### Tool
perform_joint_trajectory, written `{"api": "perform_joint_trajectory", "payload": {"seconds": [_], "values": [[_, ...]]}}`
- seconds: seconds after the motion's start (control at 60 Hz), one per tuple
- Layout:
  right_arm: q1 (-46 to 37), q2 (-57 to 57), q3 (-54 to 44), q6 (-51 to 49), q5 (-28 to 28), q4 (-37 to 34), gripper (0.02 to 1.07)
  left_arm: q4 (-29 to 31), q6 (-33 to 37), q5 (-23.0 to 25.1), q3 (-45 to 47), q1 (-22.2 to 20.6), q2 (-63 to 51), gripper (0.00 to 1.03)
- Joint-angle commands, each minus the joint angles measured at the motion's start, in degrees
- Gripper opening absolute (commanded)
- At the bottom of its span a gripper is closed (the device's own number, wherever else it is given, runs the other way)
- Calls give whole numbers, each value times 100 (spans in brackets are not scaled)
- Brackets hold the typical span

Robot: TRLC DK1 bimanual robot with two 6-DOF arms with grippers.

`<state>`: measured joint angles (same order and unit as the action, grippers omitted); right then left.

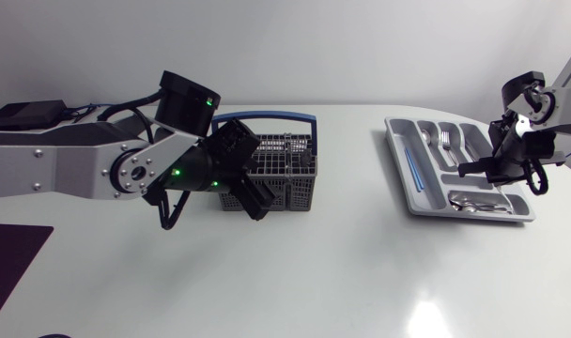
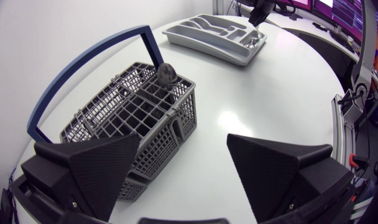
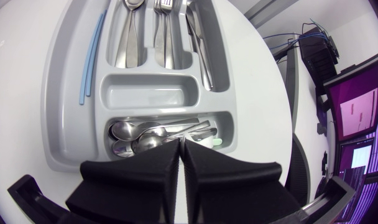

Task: Unload the cutlery basket into the drawer organizer.

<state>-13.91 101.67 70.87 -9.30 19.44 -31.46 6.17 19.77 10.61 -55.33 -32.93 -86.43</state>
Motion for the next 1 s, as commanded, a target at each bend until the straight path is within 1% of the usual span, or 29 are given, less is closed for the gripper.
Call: {"api": "perform_joint_trajectory", "payload": {"seconds": [0.0, 0.05, 0.15, 0.267, 0.3, 0.333, 0.367, 0.4, 0.417, 0.433, 0.483, 0.5, 0.567, 0.583, 0.6, 0.7, 0.75, 0.783, 0.867, 0.983], "values": [[82, 178, -170, -63, 112, 79, 20, 68, 115, 20, 75, -38, -49, 99], [170, 178, -240, -37, 112, 123, 27, 68, 115, 20, 84, -38, -23, 99], [301, 81, -293, -2, 42, 97, 33, 86, 115, 20, 84, -38, -14, 99], [337, -51, -126, 60, -362, -27, 40, 86, 115, 20, 84, -38, -5, 99], [337, -68, -73, 69, -494, -62, 41, 86, 115, 20, 84, -38, -5, 99], [328, -77, -29, 95, -564, -79, 45, 86, 115, 20, 93, -38, -5, 99], [310, -86, -3, 95, -635, -79, 46, 86, 115, 20, 93, -38, -5, 99], [293, -112, 32, 95, -819, -97, 49, 77, 115, 20, 101, -38, 4, 99], [257, -130, 67, 130, -1013, -123, 56, 77, 124, 20, 110, -38, 4, 99], [231, -130, 85, 148, -1065, -158, 60, 77, 124, 20, 110, -38, 4, 99], [196, -138, 137, 157, -1188, -211, 68, 77, 124, 20, 119, -38, 12, 99], [178, -156, 146, 157, -1267, -220, 72, 77, 124, 20, 128, -38, 12, 99], [99, -218, 164, 174, -1557, -229, 92, 77, 124, 20, 128, -38, 21, 99], [73, -261, 181, 174, -1742, -237, 100, 77, 124, 20, 128, -38, 21, 99], [55, -297, 181, 165, -1874, -229, 104, 77, 132, 20, 128, -47, 30, 99], [29, -631, 129, 113, -2603, -229, 103, 77, 132, 20, 119, -38, 21, 99], [90, -824, 85, 16, -3060, -229, 103, 77, 132, 20, 119, -56, 21, 99], [161, -912, 76, -2, -3271, -237, 103, 77, 132, 20, 119, -56, 12, 99], [451, -1000, 111, -169, -3676, -448, 103, 68, 124, 20, 101, -65, -5, 99], [934, -1070, 85, -265, -4036, -519, 102, 68, 124, 20, 93, -65, -23, 99]]}}
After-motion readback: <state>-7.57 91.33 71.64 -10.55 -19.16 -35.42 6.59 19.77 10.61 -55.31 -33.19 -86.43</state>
